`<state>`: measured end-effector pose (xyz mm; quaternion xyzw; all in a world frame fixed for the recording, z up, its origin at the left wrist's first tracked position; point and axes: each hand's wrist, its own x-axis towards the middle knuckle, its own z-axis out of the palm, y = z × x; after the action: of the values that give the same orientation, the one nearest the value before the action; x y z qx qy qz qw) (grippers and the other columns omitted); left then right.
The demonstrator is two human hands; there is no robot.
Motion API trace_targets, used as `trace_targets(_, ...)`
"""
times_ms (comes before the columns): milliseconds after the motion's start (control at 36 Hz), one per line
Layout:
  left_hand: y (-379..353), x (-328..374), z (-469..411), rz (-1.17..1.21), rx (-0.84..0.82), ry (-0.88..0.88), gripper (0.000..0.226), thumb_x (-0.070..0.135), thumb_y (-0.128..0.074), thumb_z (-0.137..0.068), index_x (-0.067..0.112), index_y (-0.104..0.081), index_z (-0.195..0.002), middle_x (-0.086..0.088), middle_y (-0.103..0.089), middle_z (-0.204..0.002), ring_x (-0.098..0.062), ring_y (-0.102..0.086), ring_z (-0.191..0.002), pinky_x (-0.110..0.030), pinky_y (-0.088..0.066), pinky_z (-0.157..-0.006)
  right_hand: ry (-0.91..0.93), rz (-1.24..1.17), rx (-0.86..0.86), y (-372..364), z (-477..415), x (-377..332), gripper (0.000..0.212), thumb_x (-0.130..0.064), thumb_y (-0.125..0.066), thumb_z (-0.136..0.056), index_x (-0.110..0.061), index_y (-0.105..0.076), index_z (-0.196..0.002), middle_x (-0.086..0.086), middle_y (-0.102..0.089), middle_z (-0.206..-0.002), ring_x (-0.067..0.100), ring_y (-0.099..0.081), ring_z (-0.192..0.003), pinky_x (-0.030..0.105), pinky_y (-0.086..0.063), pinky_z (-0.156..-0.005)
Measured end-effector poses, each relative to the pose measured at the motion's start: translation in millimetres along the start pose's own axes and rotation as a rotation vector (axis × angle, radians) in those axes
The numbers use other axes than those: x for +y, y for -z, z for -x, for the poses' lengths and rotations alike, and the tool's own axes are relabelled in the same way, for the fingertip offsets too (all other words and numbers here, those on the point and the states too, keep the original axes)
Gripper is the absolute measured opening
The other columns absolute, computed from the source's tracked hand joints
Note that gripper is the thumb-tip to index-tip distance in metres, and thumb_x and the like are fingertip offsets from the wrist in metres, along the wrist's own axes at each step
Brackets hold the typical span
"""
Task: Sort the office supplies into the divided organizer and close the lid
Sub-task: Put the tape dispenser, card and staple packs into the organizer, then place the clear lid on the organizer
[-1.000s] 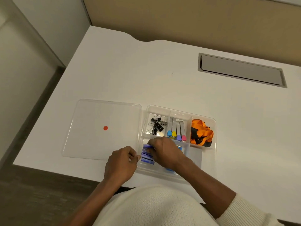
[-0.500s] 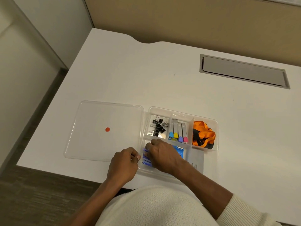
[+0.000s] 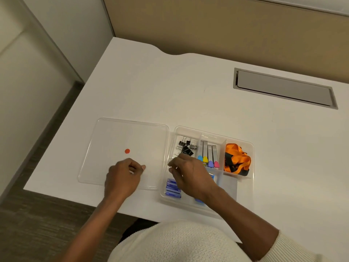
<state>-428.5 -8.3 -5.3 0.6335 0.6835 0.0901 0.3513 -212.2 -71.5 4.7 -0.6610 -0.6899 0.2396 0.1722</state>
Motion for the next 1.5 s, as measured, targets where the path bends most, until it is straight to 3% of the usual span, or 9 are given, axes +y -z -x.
trace_targets(83, 19.4, -7.6, -14.8, -0.018, 0.109, 0.030, 0.021, 0.043, -0.075, -0.089, 0.024, -0.069, -0.081, 0.007, -0.072, -0.084, -0.014, -0.066, -0.075, -0.032, -0.055, -0.069, -0.059, -0.130, 0.021, 6.3, -14.5, -16.2, 0.024, -0.026, -0.065, -0.095, -0.014, -0.071, -0.114, -0.001, -0.072, -0.099, 0.008, -0.063, -0.080, 0.023, -0.052, -0.075)
trace_targets(222, 42.3, -25.4, -38.3, -0.126, 0.280, 0.077, 0.024, 0.040, -0.073, -0.091, 0.017, -0.069, -0.096, -0.005, -0.073, -0.102, -0.026, -0.067, -0.087, -0.036, -0.053, -0.069, -0.229, -0.162, -0.090, -7.2, -48.7, -46.6, 0.055, -0.040, -0.068, -0.091, -0.011, -0.054, -0.136, 0.009, -0.068, -0.121, 0.024, -0.067, -0.103, 0.040, -0.054, -0.090)
trace_targets(389, 51.4, -46.2, -67.3, -0.297, 0.221, 0.207, 0.070, 0.045, -0.076, -0.085, 0.000, -0.051, -0.133, -0.025, -0.052, -0.135, -0.042, -0.051, -0.125, -0.053, -0.051, -0.094, -0.372, -0.011, -0.275, -26.9, -76.8, -81.8, 0.064, -0.040, -0.067, -0.092, 0.006, -0.043, -0.130, 0.024, -0.049, -0.129, 0.045, -0.045, -0.127, 0.047, -0.040, -0.106)
trace_targets(472, 54.0, -54.8, -79.8, -0.270, 0.179, 0.245, 0.084, 0.051, -0.076, -0.083, -0.004, -0.043, -0.137, -0.027, -0.050, -0.138, -0.044, -0.049, -0.127, -0.056, -0.048, -0.101, -0.525, -0.062, -0.321, -43.6, -90.1, -86.8, 0.080, -0.040, -0.071, -0.088, 0.009, -0.032, -0.138, 0.037, -0.020, -0.151, 0.058, -0.008, -0.145, 0.058, -0.016, -0.121)
trace_targets(611, 57.2, -57.0, -89.0, -0.273, 0.131, 0.233, 0.082, 0.054, -0.075, -0.083, -0.001, -0.044, -0.136, -0.026, -0.050, -0.136, -0.045, -0.049, -0.127, -0.056, -0.049, -0.099, -0.744, -0.258, -0.276, -58.8, -107.8, -92.1, 0.099, -0.037, -0.077, -0.083, -0.003, -0.013, -0.149, 0.039, 0.023, -0.156, 0.059, 0.011, -0.146, 0.063, -0.014, -0.120)
trace_targets(917, 74.8, -61.0, -106.6, -0.175, 0.148, 0.326, 0.094, 0.062, -0.081, -0.072, 0.007, -0.044, -0.139, -0.024, -0.046, -0.142, -0.044, -0.044, -0.131, -0.061, -0.046, -0.101, -0.831, -0.467, -0.031, -62.9, -108.6, -104.2, 0.113, -0.051, -0.083, -0.063, -0.020, -0.018, -0.151, 0.016, -0.023, -0.147, 0.038, -0.027, -0.136, 0.051, -0.031, -0.112)
trace_targets(1222, 120.6, -61.1, -115.9, -0.185, 0.316, 0.315, 0.097, 0.066, -0.078, -0.073, 0.001, -0.051, -0.140, -0.030, -0.046, -0.142, -0.049, -0.043, -0.132, -0.063, -0.048, -0.097, -0.736, -0.735, 0.074, -18.0, -102.5, -117.1, 0.101, -0.055, -0.078, -0.066, -0.031, -0.030, -0.152, 0.001, -0.042, -0.145, 0.023, -0.024, -0.141, 0.047, -0.030, -0.114)
trace_targets(1361, 116.7, -28.6, -108.3, -0.069, 0.339, 0.218, 0.103, 0.082, -0.068, -0.062, 0.009, -0.058, -0.133, -0.023, -0.055, -0.135, -0.044, -0.053, -0.126, -0.058, -0.053, -0.095, -0.661, -0.654, 0.214, 17.5, -81.6, -98.0, 0.093, -0.061, -0.076, -0.069, -0.036, -0.035, -0.149, -0.004, -0.039, -0.149, 0.018, -0.025, -0.142, 0.050, -0.031, -0.115)
trace_targets(1500, 73.0, 25.0, -82.5, -0.066, 0.256, 0.094, 0.084, 0.064, -0.077, -0.075, 0.009, -0.056, -0.135, -0.020, -0.055, -0.132, -0.038, -0.046, -0.129, -0.052, -0.050, -0.096, -0.707, -0.550, 0.339, 48.8, -45.6, -50.4, 0.094, -0.064, -0.077, -0.071, -0.036, -0.035, -0.151, -0.003, -0.039, -0.151, 0.020, -0.026, -0.142, 0.053, -0.033, -0.115)
